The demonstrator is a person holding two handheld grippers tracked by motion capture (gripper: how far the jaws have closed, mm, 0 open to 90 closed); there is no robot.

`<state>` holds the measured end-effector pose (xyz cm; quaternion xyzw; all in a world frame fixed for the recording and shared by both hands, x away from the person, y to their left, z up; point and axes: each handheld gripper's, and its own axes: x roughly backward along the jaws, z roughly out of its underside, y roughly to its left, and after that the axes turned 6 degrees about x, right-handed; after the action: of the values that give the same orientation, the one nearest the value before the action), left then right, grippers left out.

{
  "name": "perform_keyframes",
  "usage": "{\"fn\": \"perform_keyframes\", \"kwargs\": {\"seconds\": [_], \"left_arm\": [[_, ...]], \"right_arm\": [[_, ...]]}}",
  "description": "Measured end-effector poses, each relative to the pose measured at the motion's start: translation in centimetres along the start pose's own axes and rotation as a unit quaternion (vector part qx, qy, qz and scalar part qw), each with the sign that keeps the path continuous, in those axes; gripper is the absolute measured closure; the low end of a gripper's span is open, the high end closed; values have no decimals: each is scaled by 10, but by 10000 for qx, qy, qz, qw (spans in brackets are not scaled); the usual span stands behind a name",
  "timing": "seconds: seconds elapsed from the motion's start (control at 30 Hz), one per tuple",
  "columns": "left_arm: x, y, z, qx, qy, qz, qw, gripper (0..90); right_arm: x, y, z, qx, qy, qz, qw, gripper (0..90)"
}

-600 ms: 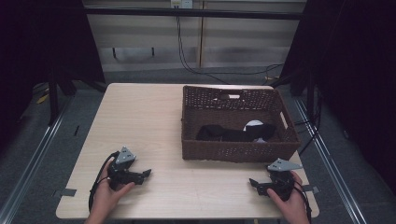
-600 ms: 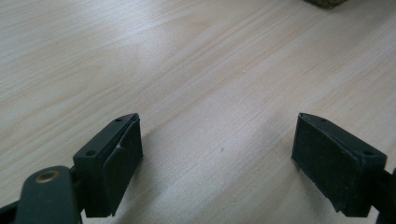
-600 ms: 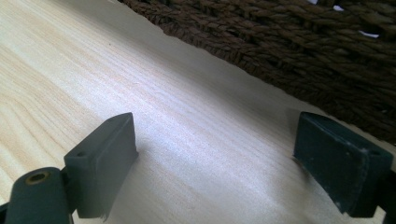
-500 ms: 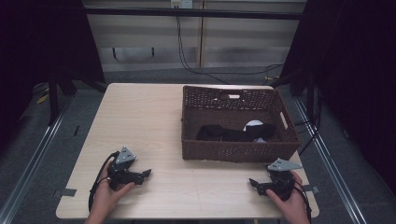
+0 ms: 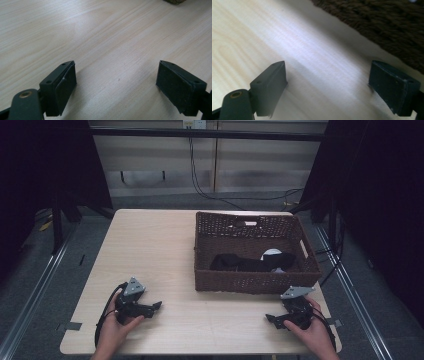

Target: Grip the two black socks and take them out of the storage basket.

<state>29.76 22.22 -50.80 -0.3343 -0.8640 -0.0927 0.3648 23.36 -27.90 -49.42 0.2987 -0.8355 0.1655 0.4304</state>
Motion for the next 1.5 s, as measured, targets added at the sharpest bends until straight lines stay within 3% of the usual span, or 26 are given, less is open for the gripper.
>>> {"fn": "perform_keyframes", "kwargs": {"seconds": [0.07, 0.1, 0.2, 0.33, 0.37, 0.6, 0.73, 1.07, 1.4, 1.5], "left_arm": [[0, 0, 0, 0, -1, -1, 10000, 158], [0, 0, 0, 2, 0, 2, 10000, 158], [0, 0, 0, -10, 2, -4, 10000, 158], [0, 0, 0, 2, 3, 13, 10000, 157], [0, 0, 0, -6, 5, 13, 10000, 157], [0, 0, 0, 9, -12, 24, 10000, 157], [0, 0, 0, 11, -10, 24, 10000, 157], [0, 0, 1, 9, -16, 25, 10000, 157], [0, 0, 1, 5, -14, 26, 10000, 157], [0, 0, 1, 7, -15, 28, 10000, 157]], "right_arm": [[1, 1, -2, -30, 82, -62, 9999, 141], [2, 0, -7, 12, 323, -186, 9993, 141], [4, -1, -13, 134, 690, -287, 9971, 140], [5, -2, -19, 234, 960, -368, 9944, 140], [7, -3, -22, 274, 1143, -419, 9922, 141], [15, -6, -33, 477, 1596, -499, 9848, 152], [20, -7, -38, 527, 1723, -649, 9815, 191], [31, -8, -54, 741, 2016, -629, 9746, 191], [44, -11, -75, 919, 2470, -744, 9618, 200], [47, -11, -81, 970, 2660, -771, 9560, 200]]}}
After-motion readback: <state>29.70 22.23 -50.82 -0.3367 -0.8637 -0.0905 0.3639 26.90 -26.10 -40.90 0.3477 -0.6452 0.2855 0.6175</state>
